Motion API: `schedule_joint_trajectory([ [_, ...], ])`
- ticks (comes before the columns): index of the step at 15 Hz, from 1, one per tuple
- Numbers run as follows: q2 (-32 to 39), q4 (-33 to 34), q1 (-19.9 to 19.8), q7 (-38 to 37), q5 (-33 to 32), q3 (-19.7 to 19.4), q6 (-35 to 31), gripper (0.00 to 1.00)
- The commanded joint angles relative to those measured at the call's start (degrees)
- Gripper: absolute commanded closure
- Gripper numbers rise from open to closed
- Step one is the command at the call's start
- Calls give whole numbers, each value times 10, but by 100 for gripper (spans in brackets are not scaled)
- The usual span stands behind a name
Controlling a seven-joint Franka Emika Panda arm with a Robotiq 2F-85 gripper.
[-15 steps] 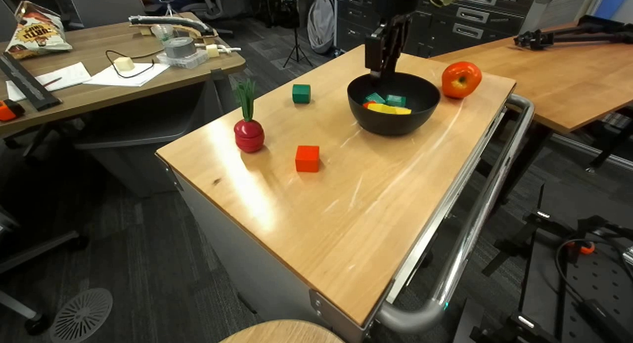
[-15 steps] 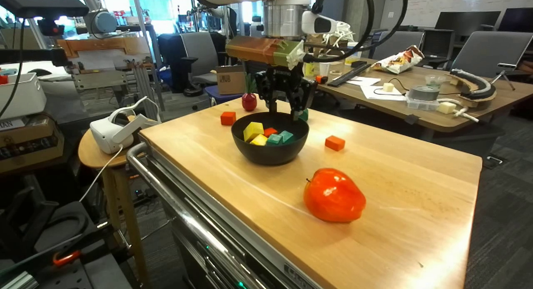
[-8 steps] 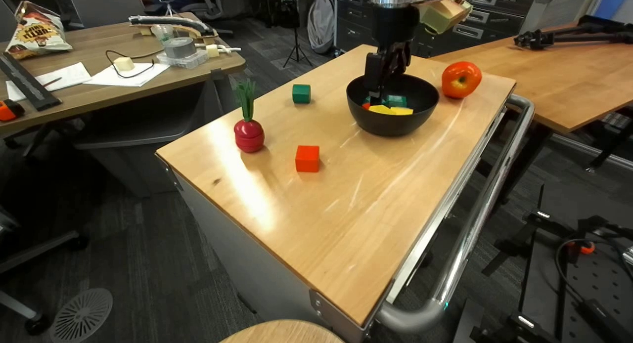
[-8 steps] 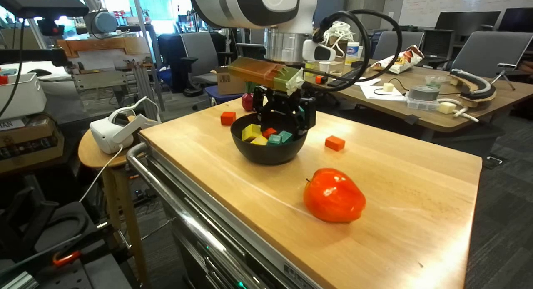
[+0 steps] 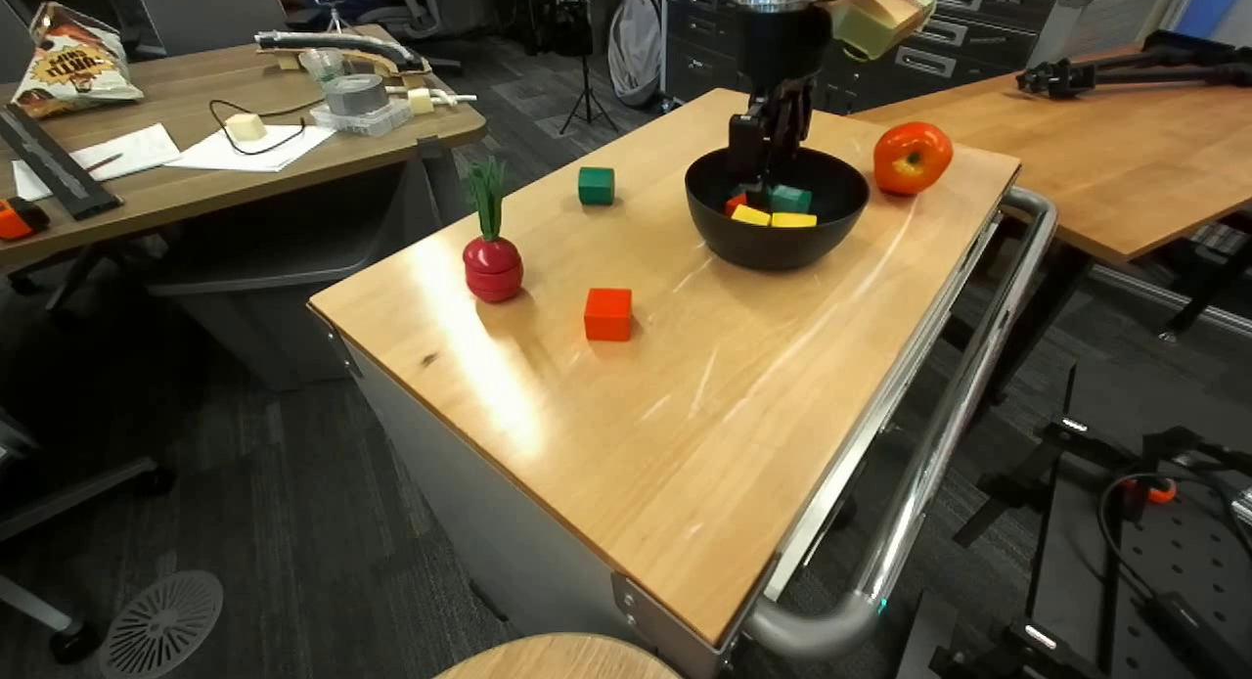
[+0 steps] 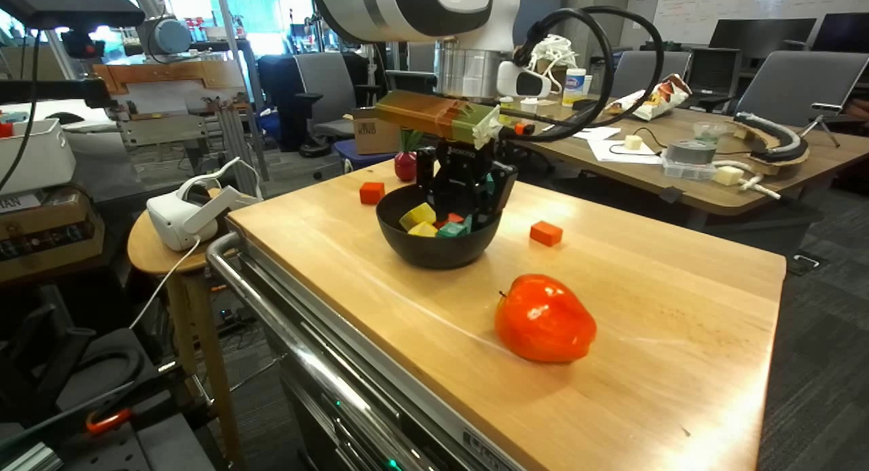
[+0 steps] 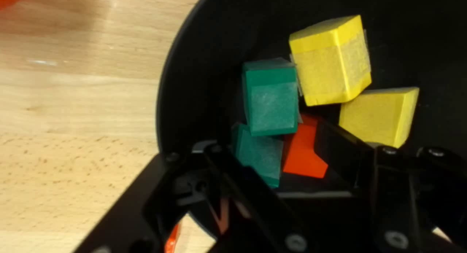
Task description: Remove the contents of the black bowl one by one and place them on the table, then move the apple forward
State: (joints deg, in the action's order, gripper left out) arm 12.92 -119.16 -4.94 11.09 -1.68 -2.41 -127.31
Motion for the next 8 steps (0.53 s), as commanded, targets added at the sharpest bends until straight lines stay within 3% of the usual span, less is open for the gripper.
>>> schedule_joint_trajectory([
  [1,4,7,6,-17,-39,-8,7,47],
  [2,5,6,7,-25,-50,-9,4,53],
  [6,6,4,6,-37,-60,-6,6,48],
  [7,5,5,5,-33,-55,-5,11,46],
  [8,4,6,3,-26,-48,-4,20,34],
])
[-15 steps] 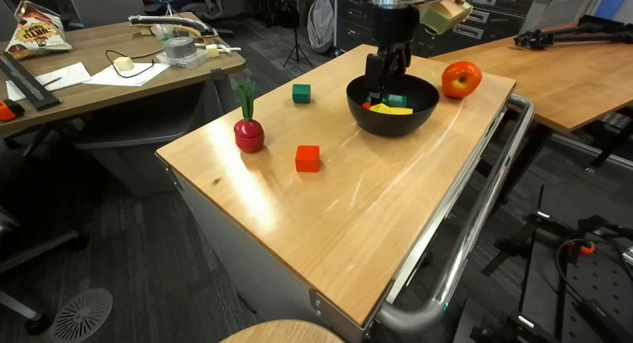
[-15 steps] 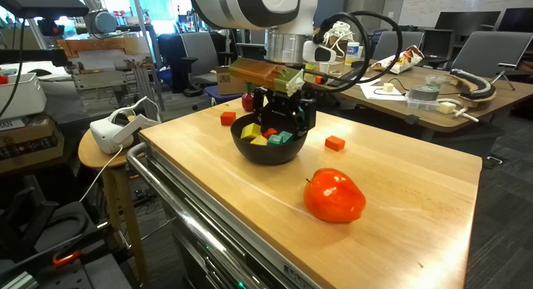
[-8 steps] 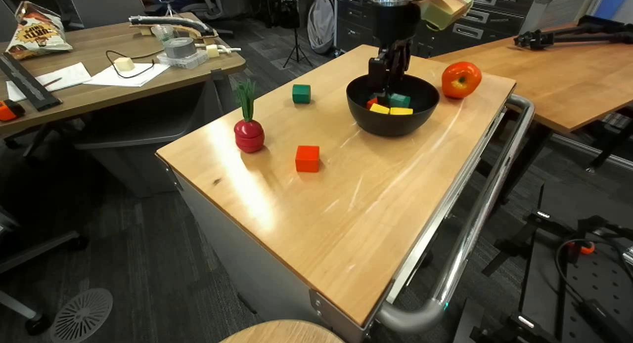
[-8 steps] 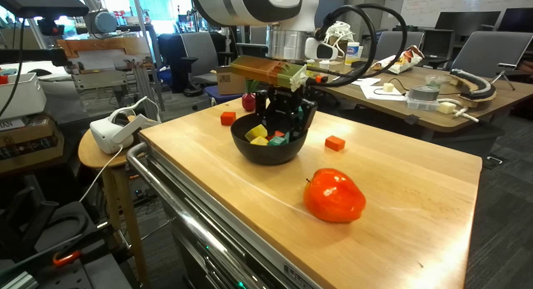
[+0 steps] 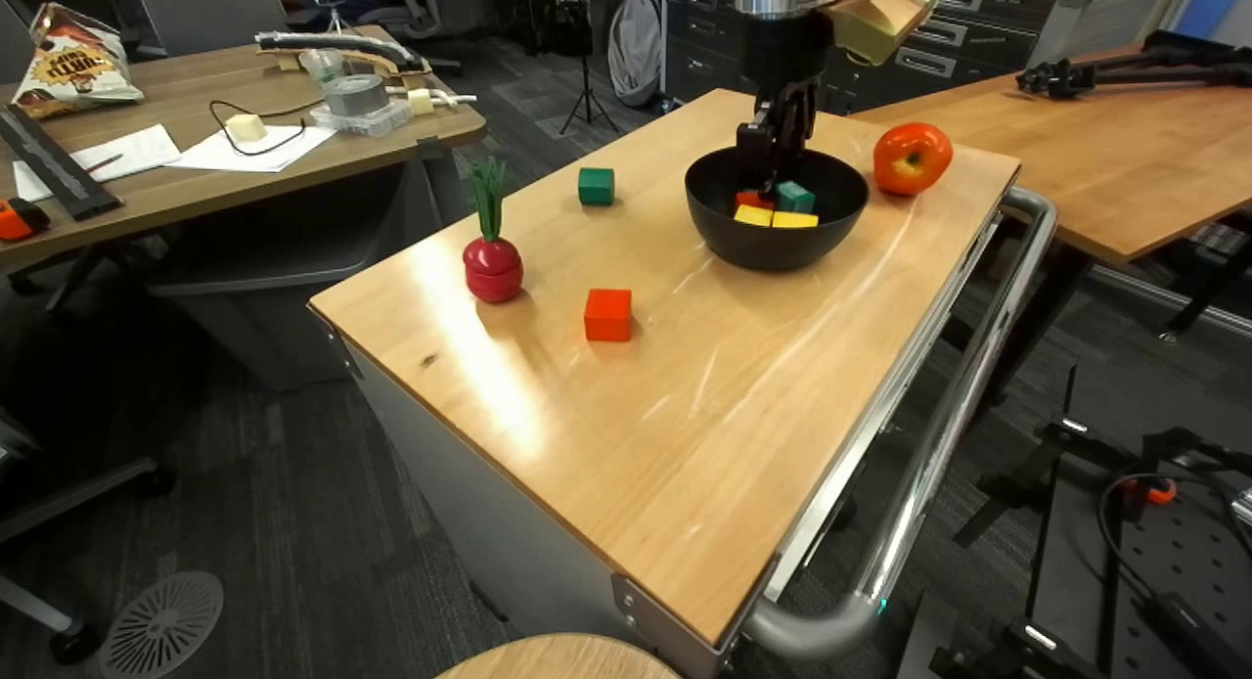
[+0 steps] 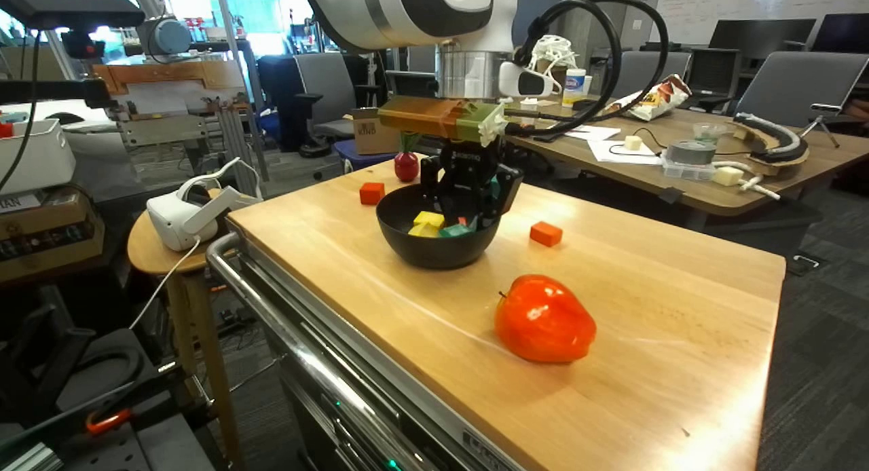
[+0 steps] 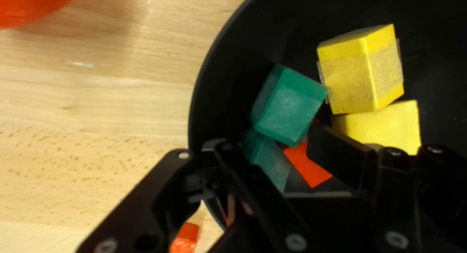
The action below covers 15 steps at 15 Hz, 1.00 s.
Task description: Remove the contents of the black bowl one by one and place them on the table, then move the apple forward
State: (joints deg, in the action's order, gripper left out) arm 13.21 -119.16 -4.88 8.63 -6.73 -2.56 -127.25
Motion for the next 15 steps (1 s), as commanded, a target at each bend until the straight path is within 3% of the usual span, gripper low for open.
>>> schedule_joint_trajectory([
  [1,0,10,2,-1,9,-2,38,25],
  [3,-1,16,5,-14,1,-4,79,9],
  [6,-2,18,7,-20,-4,-4,125,4],
  [7,-2,19,7,-24,-4,-4,134,12],
  [8,-1,21,6,-25,-1,-3,141,29],
  [9,0,23,6,-25,0,-3,146,30],
  [15,4,31,9,-51,-3,-4,148,78],
])
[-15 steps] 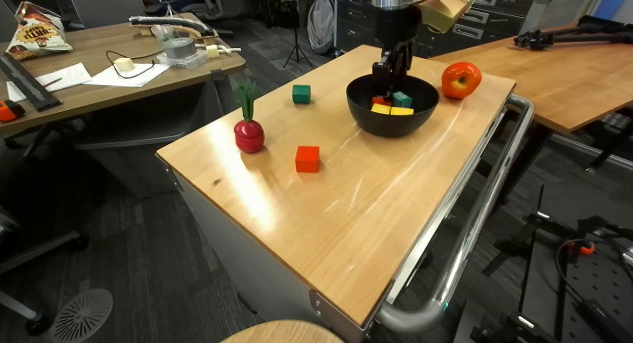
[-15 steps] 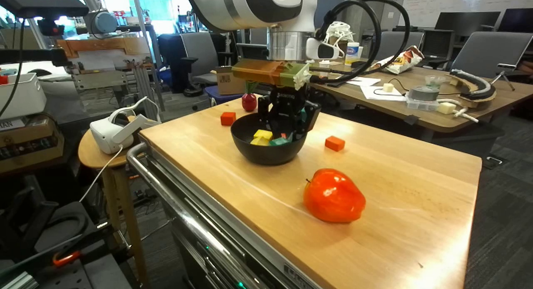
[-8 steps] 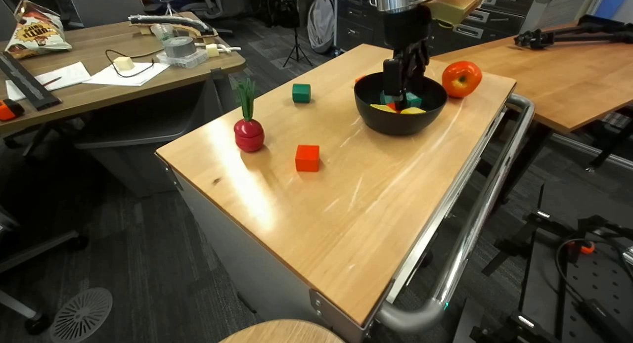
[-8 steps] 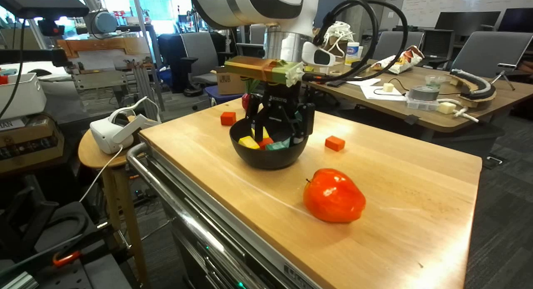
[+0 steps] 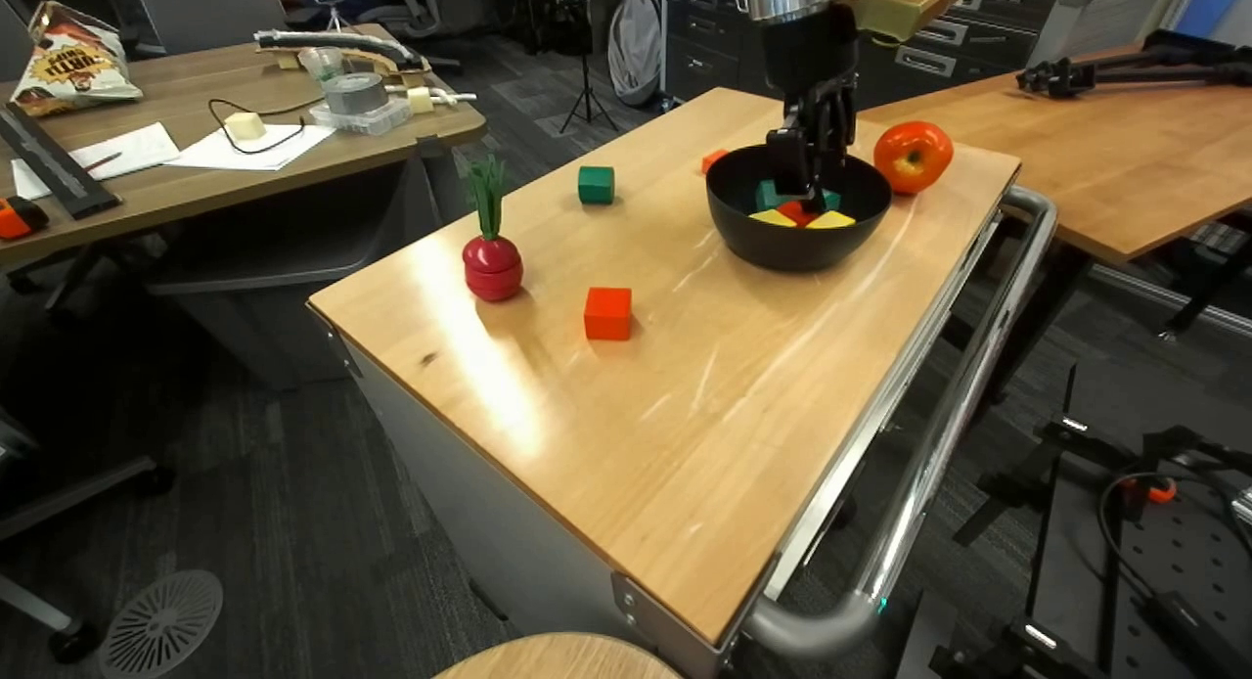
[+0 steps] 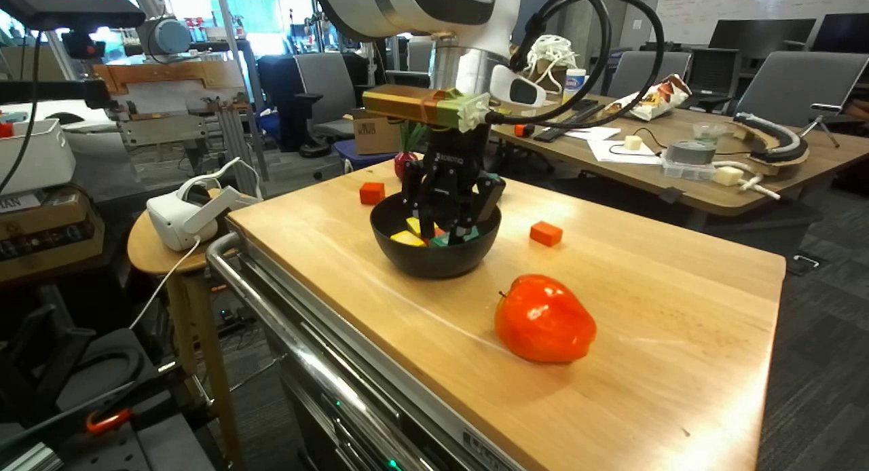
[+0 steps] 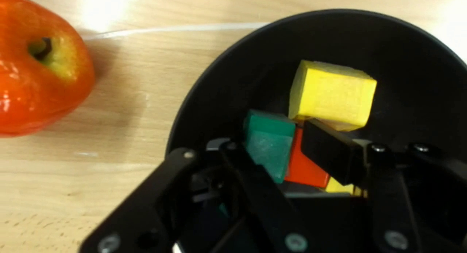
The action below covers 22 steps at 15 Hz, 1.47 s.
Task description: Remove the contents of the black bowl one by one and place them on the table, then move the apple forward
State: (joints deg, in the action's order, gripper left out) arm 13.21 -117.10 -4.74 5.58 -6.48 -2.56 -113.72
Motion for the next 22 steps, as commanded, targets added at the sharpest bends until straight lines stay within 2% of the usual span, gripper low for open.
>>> schedule_joint_trajectory([
  [1,3,12,8,-25,-4,-4,12,85],
  [3,-5,10,8,-41,-6,-5,1,87],
  [6,-49,-11,11,-63,-12,-5,-73,87],
  [8,-78,-8,10,-71,-13,-7,-99,88],
  [12,-99,15,6,-105,-58,-14,-166,88],
  [15,-60,26,9,-184,-142,-21,-263,88],
  [18,4,56,22,-270,-243,-34,-285,88],
  [20,50,88,30,-269,-242,-38,-256,88],
  [22,89,117,31,-239,-205,-37,-239,88],
])
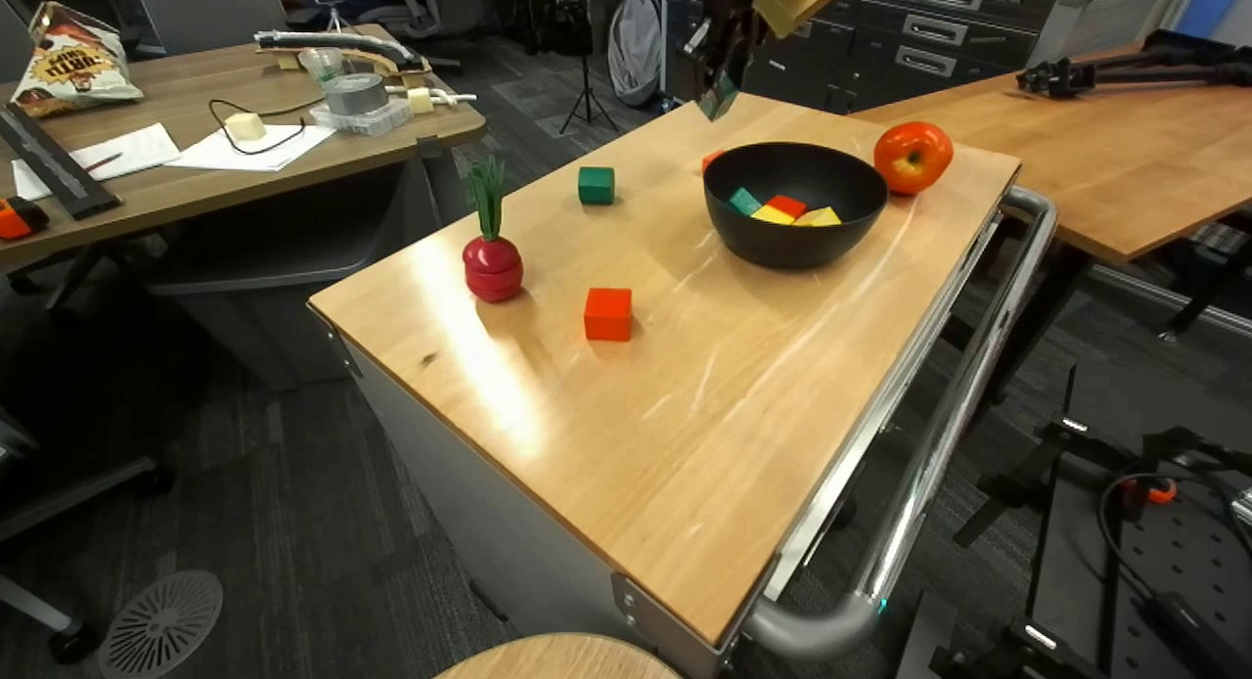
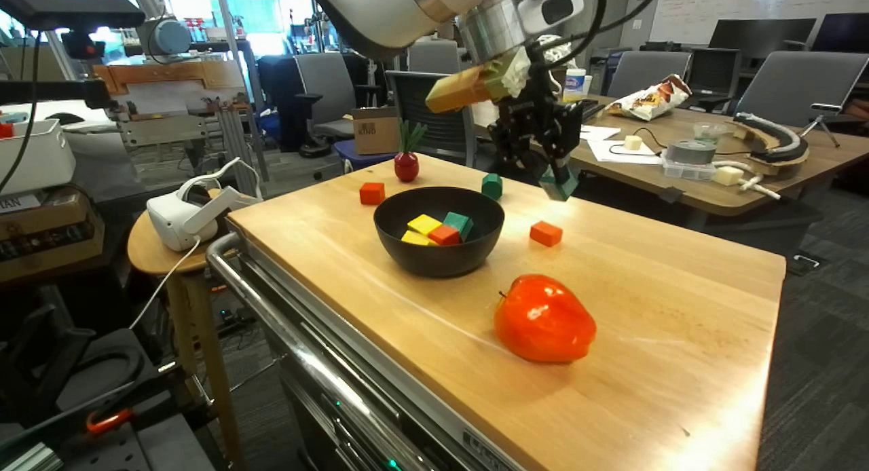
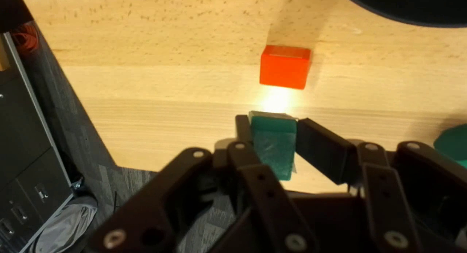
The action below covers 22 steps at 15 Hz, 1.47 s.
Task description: Remove the contents of the black bowl one by one and place them on the table, then move the apple forward
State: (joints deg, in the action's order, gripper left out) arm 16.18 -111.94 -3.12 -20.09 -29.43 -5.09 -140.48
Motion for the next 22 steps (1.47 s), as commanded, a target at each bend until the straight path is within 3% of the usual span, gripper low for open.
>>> schedule_joint_trajectory([
  [1,74,78,14,29,38,-11,35,88],
  [5,111,124,7,75,91,-7,68,85],
  [7,114,138,8,92,103,-10,84,38],
  [9,106,141,7,107,106,-10,92,34],
  [13,77,140,4,145,113,-5,122,5],
  [15,51,133,-1,176,143,5,179,0],
  [19,-13,95,-21,276,241,30,253,0],
  [22,-67,46,-32,361,319,40,280,0],
])
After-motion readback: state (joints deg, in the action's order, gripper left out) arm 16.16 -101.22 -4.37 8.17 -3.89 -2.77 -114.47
